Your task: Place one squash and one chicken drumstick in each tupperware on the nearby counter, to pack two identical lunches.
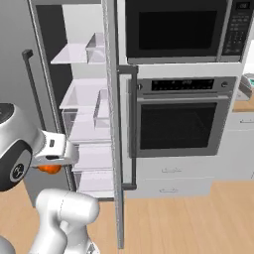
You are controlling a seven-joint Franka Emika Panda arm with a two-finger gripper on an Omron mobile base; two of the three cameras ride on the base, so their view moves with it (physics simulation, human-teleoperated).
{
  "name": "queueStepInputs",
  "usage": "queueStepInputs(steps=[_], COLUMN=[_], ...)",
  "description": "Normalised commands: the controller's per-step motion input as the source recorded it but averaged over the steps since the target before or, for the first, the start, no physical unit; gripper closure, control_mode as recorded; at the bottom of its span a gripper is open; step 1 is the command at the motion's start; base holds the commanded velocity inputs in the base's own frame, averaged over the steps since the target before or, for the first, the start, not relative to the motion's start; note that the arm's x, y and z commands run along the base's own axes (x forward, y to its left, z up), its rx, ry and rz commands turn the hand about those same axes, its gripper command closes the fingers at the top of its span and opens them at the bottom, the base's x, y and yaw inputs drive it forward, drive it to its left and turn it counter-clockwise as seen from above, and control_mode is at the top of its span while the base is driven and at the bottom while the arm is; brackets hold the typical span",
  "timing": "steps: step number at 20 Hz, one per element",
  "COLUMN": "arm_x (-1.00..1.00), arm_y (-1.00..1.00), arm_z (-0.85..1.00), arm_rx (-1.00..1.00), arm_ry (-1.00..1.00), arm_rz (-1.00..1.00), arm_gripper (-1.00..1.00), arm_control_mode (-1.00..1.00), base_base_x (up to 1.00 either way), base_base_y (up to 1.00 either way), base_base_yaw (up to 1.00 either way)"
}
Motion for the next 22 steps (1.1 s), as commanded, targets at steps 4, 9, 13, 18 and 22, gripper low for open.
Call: queueStepInputs(steps=[4,9,13,18,22], arm_x=[0.0,0.0,0.0,0.0,0.0], arm_y=[0.0,0.0,0.0,0.0,0.0], arm_z=[0.0,0.0,0.0,0.0,0.0], arm_rx=[0.0,0.0,0.0,0.0,0.0], arm_ry=[0.0,0.0,0.0,0.0,0.0], arm_rz=[0.0,0.0,0.0,0.0,0.0], arm_gripper=[1.0,1.0,1.0,1.0,1.0], arm_control_mode=[1.0,1.0,1.0,1.0,1.0], base_base_x=[-0.06,0.05,0.3,0.73,1.0], base_base_y=[-0.81,-0.85,-0.8,-0.57,-0.31], base_base_yaw=[-0.27,-0.35,-0.4,-0.35,-0.21])
